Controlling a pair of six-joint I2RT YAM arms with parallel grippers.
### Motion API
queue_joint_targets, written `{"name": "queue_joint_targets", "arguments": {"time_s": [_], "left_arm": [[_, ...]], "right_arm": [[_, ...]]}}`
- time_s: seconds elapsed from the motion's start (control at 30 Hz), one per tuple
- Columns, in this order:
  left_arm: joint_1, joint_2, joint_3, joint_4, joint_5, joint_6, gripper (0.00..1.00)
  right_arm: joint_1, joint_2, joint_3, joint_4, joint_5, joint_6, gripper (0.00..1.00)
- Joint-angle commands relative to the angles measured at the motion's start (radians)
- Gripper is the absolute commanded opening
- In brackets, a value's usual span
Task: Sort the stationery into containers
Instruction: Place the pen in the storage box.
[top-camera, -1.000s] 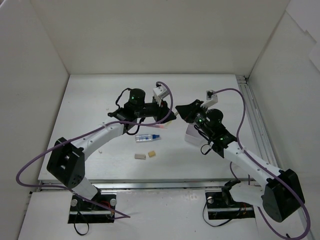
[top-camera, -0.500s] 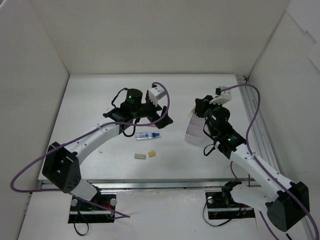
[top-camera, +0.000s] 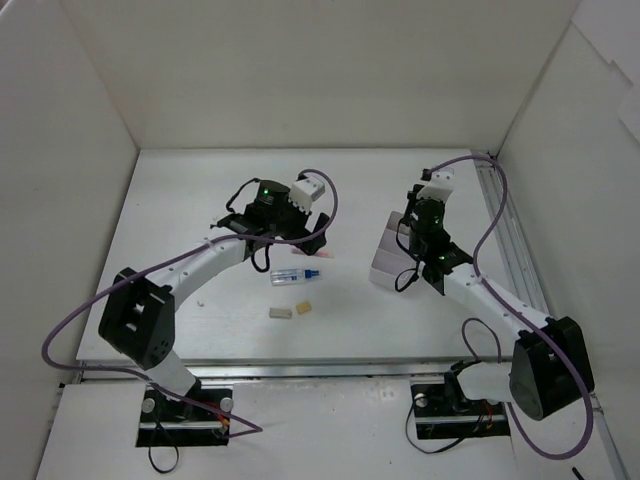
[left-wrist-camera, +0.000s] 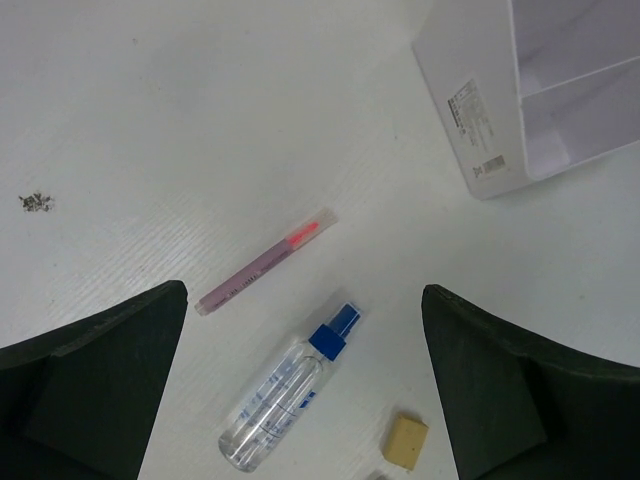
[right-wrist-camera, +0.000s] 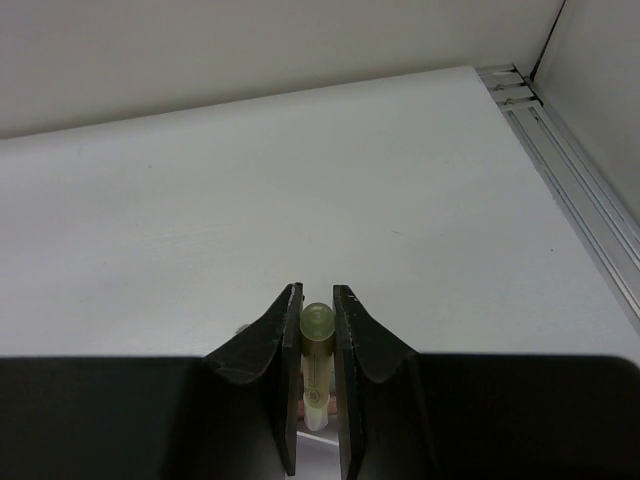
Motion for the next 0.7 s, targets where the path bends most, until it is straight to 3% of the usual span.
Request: {"name": "queue_joint_targets", "arguments": {"time_s": [0.0,0.2,0.27,0.4,0.5,0.67], "left_arm": [[0.001,0.030,0.102,-0.013,-0.011,0.068,1.00],[0.001,0.139,0.184,-0.060,-0.052,0.117,1.00],[0.001,0.185,0.211,-0.094,-0.030,0.131,1.00],[0.001,0.239,0.243,-0.129,0.015,0.177,1.00],[0.001,0.282,0.263,-0.168,-0.025,0.182,1.00],[0.001,0.280,0.213,-0.200,-0.124,0.107,1.00]], "right_arm": [[-0.018,0.055,0.054,0.154,0.044,-0.039,0.00],[-0.020,0.105,0.024,0.161,0.041,0.012,0.02],[-0.021,0.082,-0.001,0.161,0.039,0.025,0.26],[-0.021,-0.016,-0.044,0.161,0.013,0.052,0.56],[-0.020,-0.088,-0.067,0.150,-0.008,0.065,0.70],[-0.021,-0.204,-0.098,0.087,-0.051,0.085,0.79]]}}
